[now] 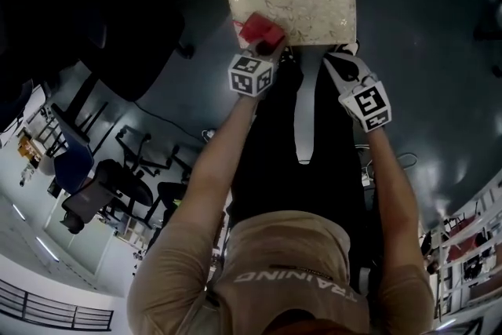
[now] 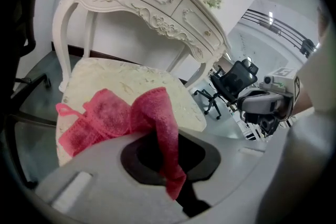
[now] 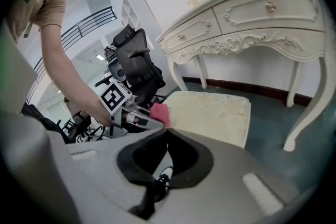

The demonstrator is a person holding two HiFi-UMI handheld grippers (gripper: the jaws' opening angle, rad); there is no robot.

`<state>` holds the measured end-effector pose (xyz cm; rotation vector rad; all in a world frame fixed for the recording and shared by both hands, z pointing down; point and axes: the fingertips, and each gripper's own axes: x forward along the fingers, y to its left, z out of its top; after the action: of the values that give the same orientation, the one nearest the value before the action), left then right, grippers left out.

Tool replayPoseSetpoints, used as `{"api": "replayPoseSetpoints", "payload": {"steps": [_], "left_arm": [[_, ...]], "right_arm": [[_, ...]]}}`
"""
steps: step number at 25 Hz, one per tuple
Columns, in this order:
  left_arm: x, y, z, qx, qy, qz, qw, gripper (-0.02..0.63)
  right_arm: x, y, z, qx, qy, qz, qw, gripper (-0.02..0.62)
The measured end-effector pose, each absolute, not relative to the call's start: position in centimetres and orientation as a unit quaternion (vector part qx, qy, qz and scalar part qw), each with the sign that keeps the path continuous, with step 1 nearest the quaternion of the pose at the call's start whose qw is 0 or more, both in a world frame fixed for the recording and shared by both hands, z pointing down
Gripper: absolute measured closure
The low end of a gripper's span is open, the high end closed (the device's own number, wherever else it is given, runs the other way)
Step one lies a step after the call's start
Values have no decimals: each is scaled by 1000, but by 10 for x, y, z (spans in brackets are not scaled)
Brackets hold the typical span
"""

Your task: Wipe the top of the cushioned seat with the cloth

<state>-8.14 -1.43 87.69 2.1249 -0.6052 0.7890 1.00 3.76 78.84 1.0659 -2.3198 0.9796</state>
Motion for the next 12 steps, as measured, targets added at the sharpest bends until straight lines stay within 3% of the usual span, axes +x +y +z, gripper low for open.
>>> {"api": "replayPoseSetpoints", "payload": {"steps": [12], "left_arm": [[6, 2, 890, 838, -212, 314, 393, 574]], "right_arm": [[78, 41, 800, 441, -803, 366, 163, 591]]}}
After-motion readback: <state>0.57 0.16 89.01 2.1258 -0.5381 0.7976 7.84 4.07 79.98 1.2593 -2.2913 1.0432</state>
